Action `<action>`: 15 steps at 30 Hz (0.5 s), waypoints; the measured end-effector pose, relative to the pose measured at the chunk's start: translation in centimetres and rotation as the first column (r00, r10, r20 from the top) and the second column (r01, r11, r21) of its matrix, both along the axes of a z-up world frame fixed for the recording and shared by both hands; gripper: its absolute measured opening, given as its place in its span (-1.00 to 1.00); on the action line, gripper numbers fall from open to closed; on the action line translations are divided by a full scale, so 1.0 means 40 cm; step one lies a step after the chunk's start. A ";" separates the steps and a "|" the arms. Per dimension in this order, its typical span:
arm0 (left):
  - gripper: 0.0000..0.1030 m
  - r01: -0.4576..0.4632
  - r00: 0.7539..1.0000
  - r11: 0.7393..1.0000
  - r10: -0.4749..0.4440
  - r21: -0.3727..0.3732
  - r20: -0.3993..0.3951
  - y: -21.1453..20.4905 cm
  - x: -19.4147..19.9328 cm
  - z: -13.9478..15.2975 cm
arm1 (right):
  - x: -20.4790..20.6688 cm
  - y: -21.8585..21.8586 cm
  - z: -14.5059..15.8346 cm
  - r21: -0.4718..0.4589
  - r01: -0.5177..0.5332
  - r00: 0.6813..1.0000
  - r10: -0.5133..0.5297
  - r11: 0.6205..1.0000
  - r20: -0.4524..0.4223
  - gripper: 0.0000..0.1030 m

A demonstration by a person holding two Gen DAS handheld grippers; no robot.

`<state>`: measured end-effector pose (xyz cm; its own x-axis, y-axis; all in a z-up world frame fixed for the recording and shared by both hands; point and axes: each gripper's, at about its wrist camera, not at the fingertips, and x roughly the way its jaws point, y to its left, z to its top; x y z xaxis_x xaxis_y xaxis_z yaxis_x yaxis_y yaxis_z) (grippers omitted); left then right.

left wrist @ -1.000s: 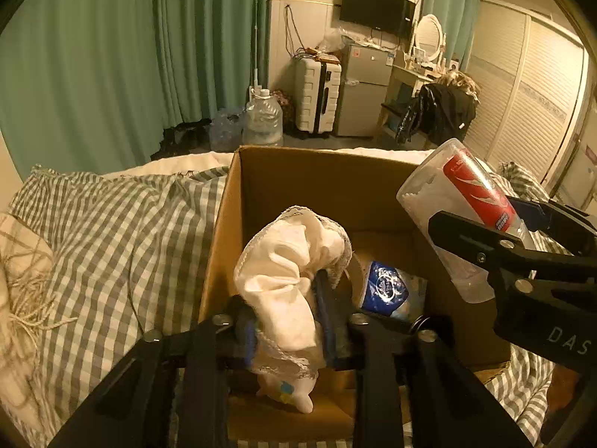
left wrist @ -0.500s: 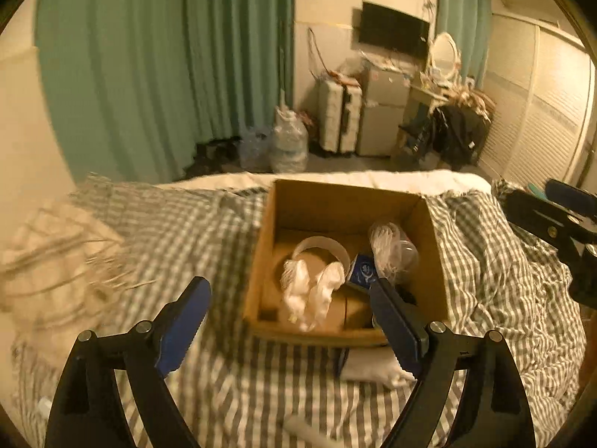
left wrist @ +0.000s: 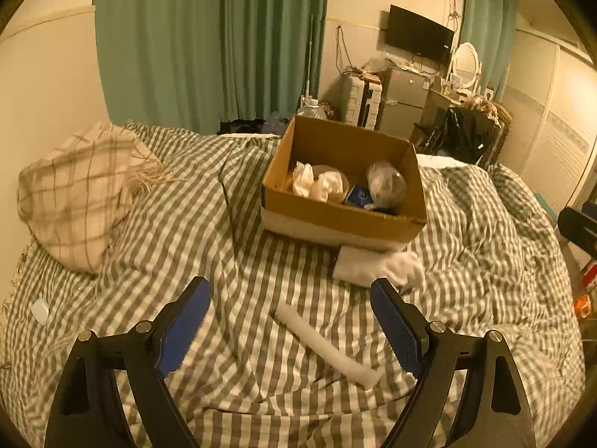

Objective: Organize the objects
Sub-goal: 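Grasp the white plastic tube on the bed with the left gripper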

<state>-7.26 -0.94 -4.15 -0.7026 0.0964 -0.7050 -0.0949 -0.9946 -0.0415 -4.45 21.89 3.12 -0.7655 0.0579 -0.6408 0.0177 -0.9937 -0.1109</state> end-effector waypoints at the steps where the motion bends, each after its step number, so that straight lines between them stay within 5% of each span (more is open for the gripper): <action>1: 0.75 -0.003 1.000 1.000 0.003 -0.009 0.007 0.004 0.001 -0.015 | 0.003 0.005 -0.016 -0.010 0.004 1.000 -0.004 1.000 0.004 0.82; 8: 0.73 -0.017 0.995 0.999 0.020 -0.036 0.093 0.034 -0.034 -0.159 | -0.055 0.025 -0.135 -0.019 0.041 0.998 -0.040 0.999 0.040 0.82; 15: 0.44 0.017 0.962 1.000 -0.011 -0.022 0.273 0.069 -0.093 -0.318 | -0.120 0.036 -0.284 -0.055 0.050 0.990 -0.043 0.997 0.134 0.82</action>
